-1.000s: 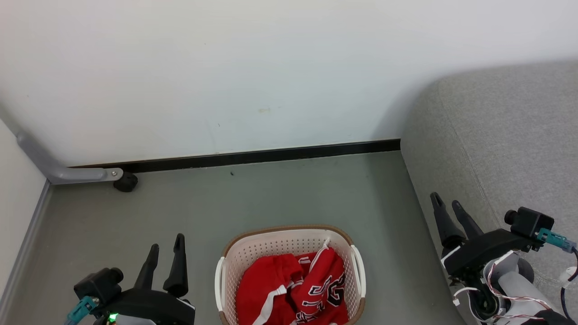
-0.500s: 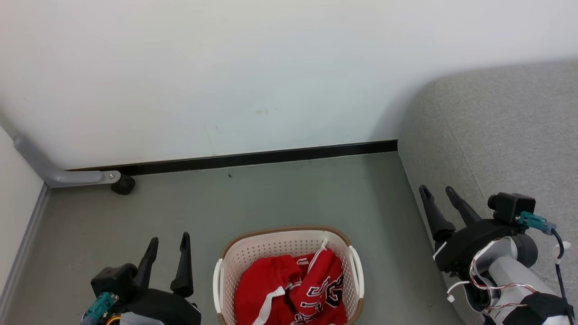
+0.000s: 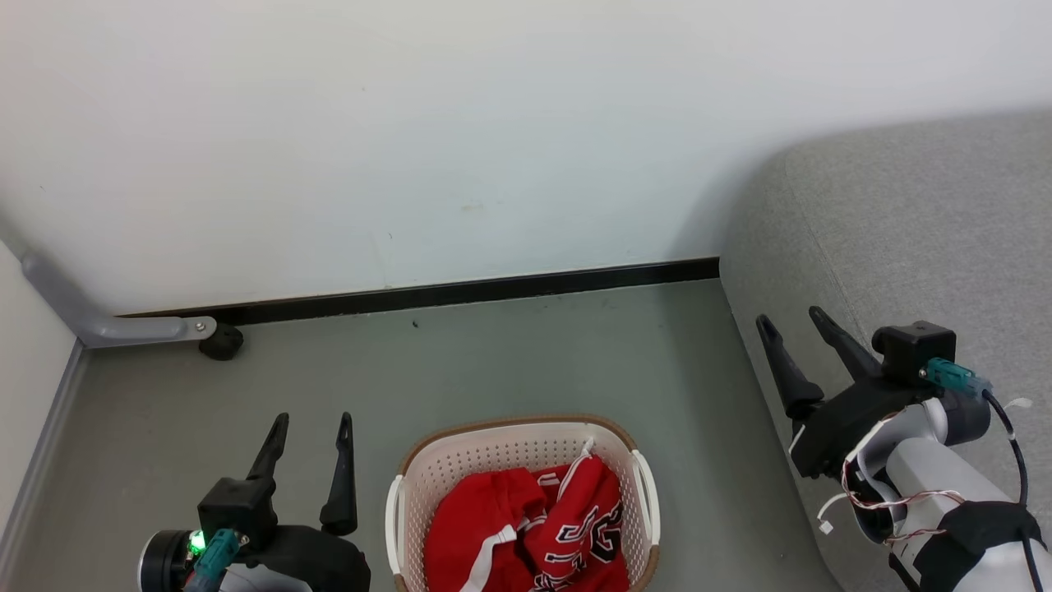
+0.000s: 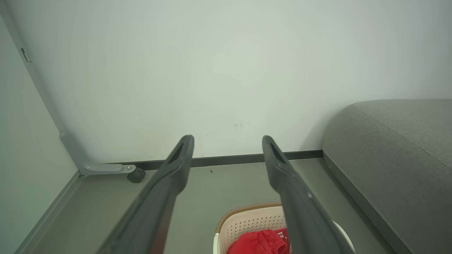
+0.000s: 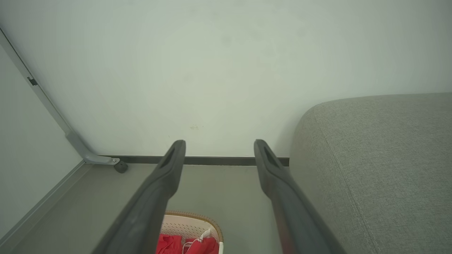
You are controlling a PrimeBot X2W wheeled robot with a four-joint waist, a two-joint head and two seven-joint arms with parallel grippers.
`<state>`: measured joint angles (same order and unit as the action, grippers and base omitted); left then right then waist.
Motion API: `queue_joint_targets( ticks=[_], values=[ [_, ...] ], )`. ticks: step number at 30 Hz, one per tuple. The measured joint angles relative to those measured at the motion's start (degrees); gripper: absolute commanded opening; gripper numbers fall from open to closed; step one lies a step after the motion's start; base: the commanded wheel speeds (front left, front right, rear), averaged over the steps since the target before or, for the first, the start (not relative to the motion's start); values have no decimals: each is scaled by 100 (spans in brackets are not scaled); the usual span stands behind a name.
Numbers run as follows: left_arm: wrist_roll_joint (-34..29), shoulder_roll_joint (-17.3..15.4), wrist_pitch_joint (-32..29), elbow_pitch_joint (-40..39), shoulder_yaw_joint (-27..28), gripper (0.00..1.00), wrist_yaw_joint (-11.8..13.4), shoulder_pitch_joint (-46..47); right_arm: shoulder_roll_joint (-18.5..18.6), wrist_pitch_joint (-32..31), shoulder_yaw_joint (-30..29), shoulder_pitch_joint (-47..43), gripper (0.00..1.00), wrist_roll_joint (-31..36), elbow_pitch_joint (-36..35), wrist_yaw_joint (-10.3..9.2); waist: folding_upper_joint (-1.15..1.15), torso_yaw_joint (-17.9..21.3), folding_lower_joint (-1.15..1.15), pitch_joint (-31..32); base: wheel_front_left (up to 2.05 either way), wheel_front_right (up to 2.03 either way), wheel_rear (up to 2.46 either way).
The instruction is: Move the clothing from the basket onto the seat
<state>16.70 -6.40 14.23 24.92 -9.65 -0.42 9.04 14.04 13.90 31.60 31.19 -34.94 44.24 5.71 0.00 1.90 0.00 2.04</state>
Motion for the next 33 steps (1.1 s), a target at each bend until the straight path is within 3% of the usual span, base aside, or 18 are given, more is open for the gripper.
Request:
queue_joint_targets(
  ticks=[17, 33],
  values=[
    [-120, 127, 4, -12, 388, 100, 242, -13, 46, 33, -309, 58, 100, 180, -27, -255, 0, 2, 0, -59, 0, 0, 0],
    [-225, 331, 5, -115, 243, 100, 142, -49, 196, 37, -573, 53, 100, 405, -781, -267, 0, 12, 0, -490, 0, 0, 0]
  ],
)
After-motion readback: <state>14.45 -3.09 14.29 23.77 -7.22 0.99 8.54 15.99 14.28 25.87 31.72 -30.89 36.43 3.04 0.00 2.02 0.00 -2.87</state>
